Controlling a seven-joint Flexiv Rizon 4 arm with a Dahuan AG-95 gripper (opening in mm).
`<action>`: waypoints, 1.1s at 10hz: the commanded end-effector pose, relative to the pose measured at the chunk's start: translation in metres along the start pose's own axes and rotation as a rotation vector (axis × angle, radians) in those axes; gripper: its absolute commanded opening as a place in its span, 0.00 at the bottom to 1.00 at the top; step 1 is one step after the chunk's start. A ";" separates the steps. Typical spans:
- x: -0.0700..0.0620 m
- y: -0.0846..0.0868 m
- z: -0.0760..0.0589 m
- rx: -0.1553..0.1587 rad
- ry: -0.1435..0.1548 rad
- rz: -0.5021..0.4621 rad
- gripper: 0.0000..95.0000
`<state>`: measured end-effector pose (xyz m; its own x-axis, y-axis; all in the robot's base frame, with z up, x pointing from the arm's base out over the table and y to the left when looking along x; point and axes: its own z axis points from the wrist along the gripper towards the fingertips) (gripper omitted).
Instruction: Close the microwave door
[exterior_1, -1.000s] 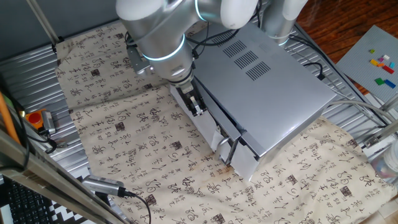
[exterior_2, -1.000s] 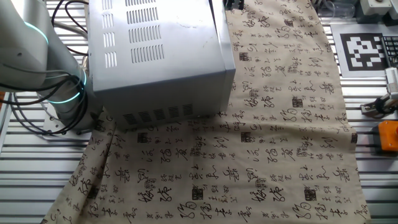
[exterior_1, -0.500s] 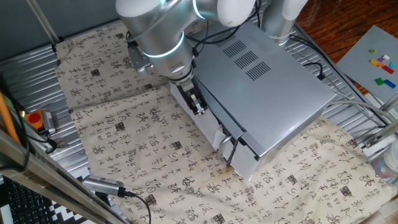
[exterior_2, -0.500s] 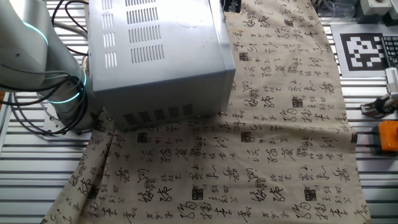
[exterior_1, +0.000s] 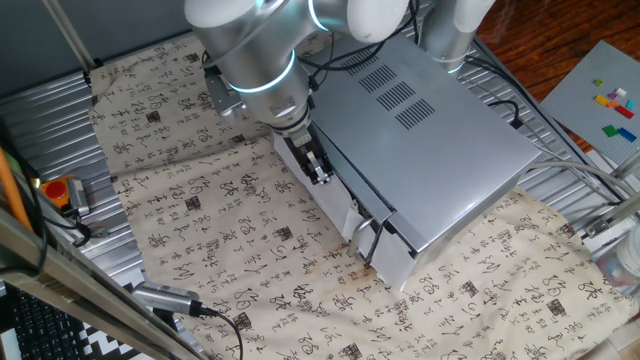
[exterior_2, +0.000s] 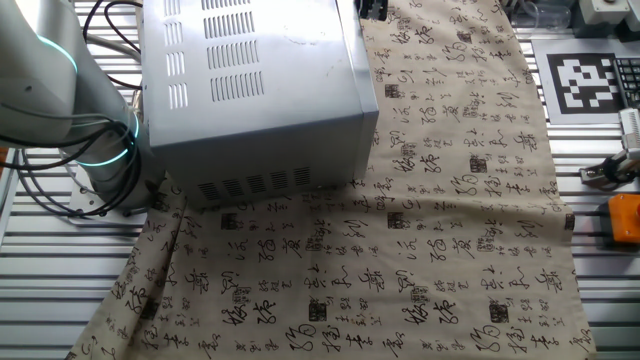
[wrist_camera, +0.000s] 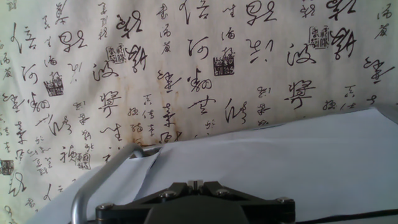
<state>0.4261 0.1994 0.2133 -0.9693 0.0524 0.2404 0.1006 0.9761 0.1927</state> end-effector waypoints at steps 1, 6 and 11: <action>-0.005 0.006 -0.006 0.005 -0.024 0.004 0.00; -0.022 0.020 -0.017 0.010 -0.072 0.005 0.00; -0.024 0.019 -0.017 0.013 -0.131 0.006 0.00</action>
<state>0.4539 0.2122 0.2276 -0.9898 0.0837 0.1153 0.1036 0.9784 0.1790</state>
